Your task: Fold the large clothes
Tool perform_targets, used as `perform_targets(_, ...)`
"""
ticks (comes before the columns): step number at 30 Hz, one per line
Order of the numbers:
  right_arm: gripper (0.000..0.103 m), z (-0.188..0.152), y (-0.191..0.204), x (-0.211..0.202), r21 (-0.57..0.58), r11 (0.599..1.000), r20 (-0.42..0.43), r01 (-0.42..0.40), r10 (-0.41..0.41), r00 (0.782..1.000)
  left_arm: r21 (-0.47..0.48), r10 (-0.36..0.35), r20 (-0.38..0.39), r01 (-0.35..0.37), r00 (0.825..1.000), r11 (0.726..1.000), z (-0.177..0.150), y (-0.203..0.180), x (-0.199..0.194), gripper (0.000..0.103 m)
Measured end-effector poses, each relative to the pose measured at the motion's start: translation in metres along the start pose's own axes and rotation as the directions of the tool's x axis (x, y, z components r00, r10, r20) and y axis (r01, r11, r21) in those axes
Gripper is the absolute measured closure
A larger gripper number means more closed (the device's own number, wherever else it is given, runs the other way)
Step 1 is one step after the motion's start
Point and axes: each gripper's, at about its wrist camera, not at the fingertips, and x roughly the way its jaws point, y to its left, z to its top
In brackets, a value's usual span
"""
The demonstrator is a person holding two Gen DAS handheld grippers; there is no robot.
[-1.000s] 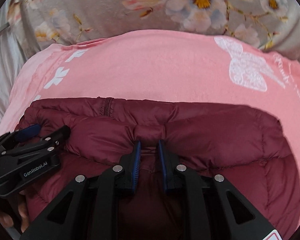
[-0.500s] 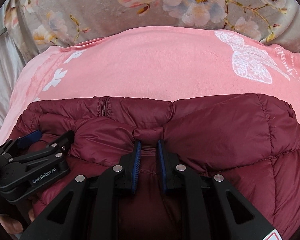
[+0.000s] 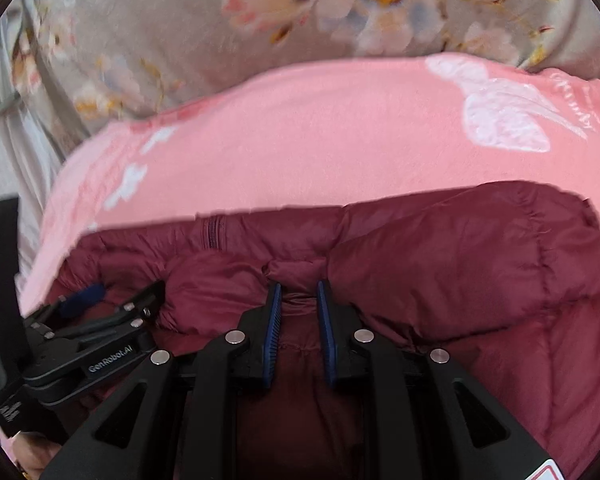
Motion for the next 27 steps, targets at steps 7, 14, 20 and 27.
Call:
perform_targets(7, 0.079, -0.030, 0.032, -0.068, -0.129, 0.991, 0.060, 0.045, -0.038, 0.998, -0.047, -0.008, 0.063, 0.011, 0.998, 0.999, -0.044, 0.023, -0.070, 0.013)
perform_targets(14, 0.079, -0.074, 0.045, -0.072, -0.147, 0.984, 0.013, 0.099, -0.098, 0.995, -0.049, 0.012, 0.055, -0.010, 0.998, 0.999, -0.079, 0.025, -0.070, 0.013)
perform_targets(20, 0.079, -0.084, 0.048, -0.063, -0.172, 0.975, 0.002, 0.142, -0.144, 0.990, 0.005, 0.079, 0.076, -0.079, 0.994, 0.997, -0.088, 0.013, -0.062, 0.010)
perform_targets(27, 0.078, -0.085, 0.046, -0.053, -0.173, 0.974, -0.047, 0.147, -0.157, 0.986, 0.024, 0.099, 0.053, -0.101, 0.994, 0.995, -0.089, 0.010, -0.055, 0.008)
